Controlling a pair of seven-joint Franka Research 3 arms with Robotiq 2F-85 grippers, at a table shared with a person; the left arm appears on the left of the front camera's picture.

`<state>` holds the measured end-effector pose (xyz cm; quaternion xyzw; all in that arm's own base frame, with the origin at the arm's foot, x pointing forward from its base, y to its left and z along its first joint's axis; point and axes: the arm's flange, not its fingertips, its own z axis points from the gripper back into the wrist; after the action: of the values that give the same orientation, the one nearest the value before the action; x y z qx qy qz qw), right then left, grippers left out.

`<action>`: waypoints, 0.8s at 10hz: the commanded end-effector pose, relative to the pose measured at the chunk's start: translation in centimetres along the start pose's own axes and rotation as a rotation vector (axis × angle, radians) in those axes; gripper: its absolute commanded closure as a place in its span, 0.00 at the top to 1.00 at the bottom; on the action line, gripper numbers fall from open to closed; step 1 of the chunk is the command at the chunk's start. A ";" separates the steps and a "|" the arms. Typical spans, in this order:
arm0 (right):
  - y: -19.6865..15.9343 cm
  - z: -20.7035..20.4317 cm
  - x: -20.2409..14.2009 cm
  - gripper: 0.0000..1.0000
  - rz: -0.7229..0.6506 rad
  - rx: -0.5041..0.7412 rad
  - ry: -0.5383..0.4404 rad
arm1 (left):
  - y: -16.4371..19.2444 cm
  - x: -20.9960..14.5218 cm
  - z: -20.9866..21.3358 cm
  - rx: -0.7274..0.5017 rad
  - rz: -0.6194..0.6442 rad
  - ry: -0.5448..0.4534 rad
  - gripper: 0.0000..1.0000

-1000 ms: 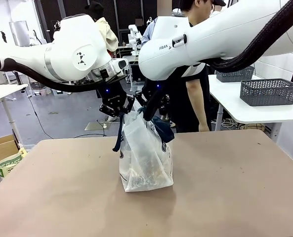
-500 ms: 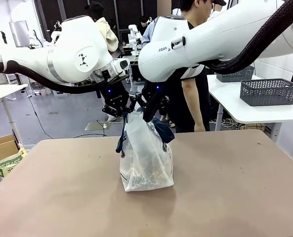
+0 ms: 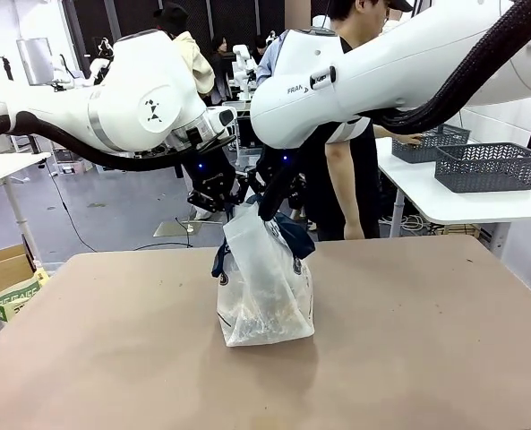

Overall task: Transfer purchased items from the store into the shopping bag.
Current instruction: Move the Reusable shopping bag to the right side of the table.

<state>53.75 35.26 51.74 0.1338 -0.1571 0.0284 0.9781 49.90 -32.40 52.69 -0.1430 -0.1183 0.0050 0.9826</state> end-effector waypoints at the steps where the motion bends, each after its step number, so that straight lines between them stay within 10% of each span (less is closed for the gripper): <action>1: 0.0 0.1 0.0 0.00 0.000 0.000 -0.001 | 0.0 0.0 0.0 0.001 0.001 0.002 0.00; 4: 0.0 0.1 0.0 0.00 0.000 0.000 -0.001 | 0.0 0.0 0.0 0.003 0.000 0.004 0.00; 8: 0.0 0.1 0.0 0.00 0.000 0.000 -0.001 | 0.6 -0.7 0.3 -0.055 -0.027 0.002 0.78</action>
<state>53.73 35.24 51.72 0.1329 -0.1561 0.0288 0.9783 49.60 -32.63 52.88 -0.1501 -0.1160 -0.0009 0.9818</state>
